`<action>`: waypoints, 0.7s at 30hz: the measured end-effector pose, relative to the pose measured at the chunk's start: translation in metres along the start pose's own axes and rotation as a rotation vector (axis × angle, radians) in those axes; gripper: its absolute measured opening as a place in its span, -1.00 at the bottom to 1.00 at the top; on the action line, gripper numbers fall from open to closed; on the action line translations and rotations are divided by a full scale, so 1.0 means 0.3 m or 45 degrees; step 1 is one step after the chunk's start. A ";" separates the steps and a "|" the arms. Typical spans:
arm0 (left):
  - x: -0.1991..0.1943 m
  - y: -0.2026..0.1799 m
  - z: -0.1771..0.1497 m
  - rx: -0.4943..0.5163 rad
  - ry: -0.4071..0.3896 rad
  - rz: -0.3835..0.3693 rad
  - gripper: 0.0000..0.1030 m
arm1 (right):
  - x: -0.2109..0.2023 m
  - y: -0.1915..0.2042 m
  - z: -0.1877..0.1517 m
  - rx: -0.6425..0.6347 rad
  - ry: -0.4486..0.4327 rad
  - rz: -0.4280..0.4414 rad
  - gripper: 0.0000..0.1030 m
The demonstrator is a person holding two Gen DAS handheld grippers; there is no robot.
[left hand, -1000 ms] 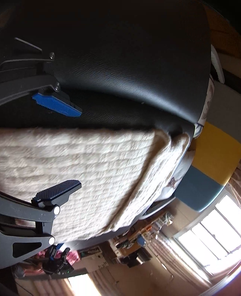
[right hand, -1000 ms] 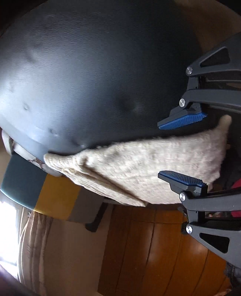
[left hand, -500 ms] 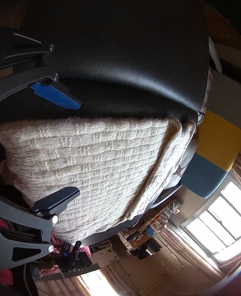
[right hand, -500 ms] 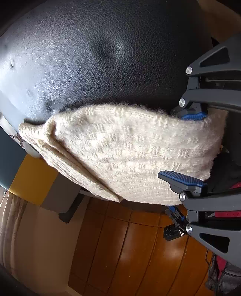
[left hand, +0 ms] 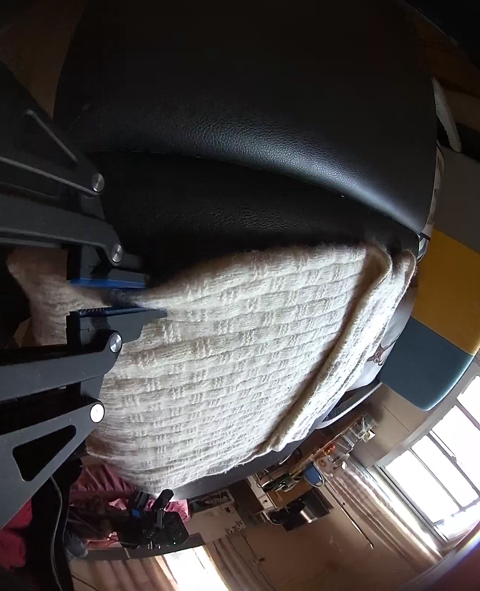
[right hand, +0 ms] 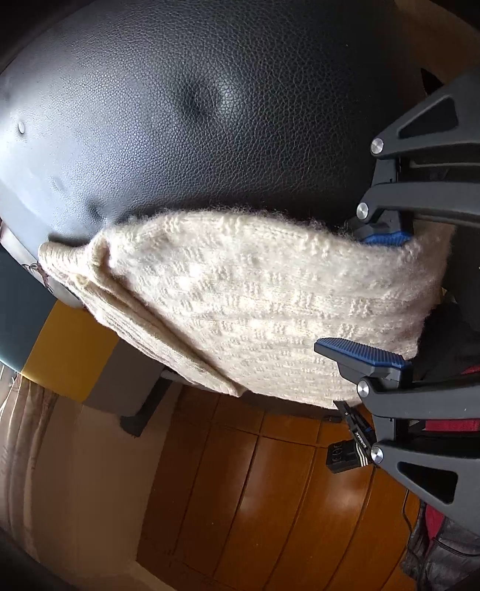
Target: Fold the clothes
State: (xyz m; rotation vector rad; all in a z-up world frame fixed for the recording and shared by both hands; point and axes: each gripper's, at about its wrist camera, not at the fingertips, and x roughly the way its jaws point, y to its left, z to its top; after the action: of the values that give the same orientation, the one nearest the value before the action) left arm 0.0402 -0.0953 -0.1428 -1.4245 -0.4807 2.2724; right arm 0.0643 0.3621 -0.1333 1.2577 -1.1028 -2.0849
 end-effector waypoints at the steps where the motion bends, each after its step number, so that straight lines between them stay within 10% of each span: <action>1: 0.001 0.002 0.001 -0.007 0.006 -0.006 -0.84 | 0.001 0.000 -0.005 -0.012 -0.015 -0.009 -0.18; 8: 0.012 -0.005 0.018 -0.029 0.042 0.027 -0.81 | -0.011 -0.015 -0.037 0.007 -0.093 -0.039 -0.22; 11: 0.018 -0.023 0.028 -0.003 0.043 0.056 -0.82 | -0.024 -0.063 -0.040 0.092 -0.073 -0.070 -0.90; 21: 0.020 -0.038 0.021 0.005 -0.010 0.100 -0.88 | 0.022 0.055 -0.058 -0.114 -0.042 -0.246 -0.88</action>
State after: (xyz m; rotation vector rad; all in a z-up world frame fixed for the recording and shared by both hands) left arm 0.0341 -0.0831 -0.1390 -1.4577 -0.4297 2.3399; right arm 0.0762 0.3411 -0.1275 1.3366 -0.9220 -2.2772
